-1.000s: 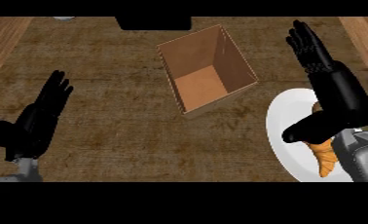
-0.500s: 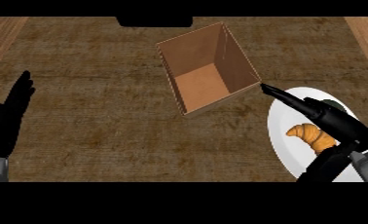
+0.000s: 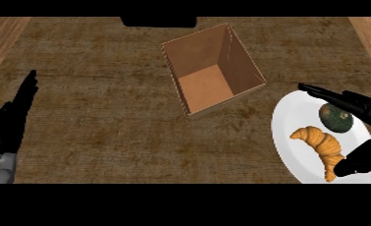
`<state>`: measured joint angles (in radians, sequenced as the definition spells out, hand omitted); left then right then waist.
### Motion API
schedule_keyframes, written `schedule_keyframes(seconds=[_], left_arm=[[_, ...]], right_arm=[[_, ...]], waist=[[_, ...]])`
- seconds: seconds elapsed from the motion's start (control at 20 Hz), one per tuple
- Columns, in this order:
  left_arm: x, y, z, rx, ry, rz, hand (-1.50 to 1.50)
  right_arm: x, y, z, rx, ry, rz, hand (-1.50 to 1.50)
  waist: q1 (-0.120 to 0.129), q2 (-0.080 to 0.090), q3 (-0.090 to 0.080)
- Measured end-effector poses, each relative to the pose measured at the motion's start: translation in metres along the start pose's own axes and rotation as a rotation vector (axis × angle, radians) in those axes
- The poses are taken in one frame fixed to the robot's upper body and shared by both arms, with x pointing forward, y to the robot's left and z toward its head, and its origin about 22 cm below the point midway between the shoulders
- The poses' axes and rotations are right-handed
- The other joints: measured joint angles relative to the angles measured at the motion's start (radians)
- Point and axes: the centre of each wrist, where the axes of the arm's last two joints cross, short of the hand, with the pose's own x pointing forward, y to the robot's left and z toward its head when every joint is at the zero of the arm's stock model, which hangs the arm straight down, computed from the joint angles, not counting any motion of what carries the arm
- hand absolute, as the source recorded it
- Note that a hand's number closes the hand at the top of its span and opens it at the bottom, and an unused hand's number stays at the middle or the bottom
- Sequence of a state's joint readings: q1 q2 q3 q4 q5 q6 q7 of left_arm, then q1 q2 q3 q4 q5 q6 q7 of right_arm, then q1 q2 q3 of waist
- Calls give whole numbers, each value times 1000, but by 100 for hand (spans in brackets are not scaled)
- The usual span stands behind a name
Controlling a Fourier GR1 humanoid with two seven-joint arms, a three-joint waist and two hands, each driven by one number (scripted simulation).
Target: Pick the croissant from the plate and place it in the cardboard box
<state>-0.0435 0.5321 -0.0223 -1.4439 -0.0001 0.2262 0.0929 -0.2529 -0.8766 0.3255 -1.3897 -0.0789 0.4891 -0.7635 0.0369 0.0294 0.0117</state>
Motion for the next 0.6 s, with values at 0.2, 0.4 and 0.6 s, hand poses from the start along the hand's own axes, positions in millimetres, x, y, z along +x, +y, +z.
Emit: schedule_keyframes(seconds=[0.2, 0.4, 0.6], left_arm=[[1, -5, -4, -9, -10, -9, 0], [2, -11, -8, -16, -14, -17, 0], [-1, -17, -11, -18, -8, -24, 0]], right_arm=[[4, -16, 5, 124, 49, 193, -150], [0, -20, 10, 283, 95, 336, -150], [-7, -24, 9, 435, 139, 454, -150]], waist=[[16, -2, -3], [22, -4, -5], [23, -8, -8]])
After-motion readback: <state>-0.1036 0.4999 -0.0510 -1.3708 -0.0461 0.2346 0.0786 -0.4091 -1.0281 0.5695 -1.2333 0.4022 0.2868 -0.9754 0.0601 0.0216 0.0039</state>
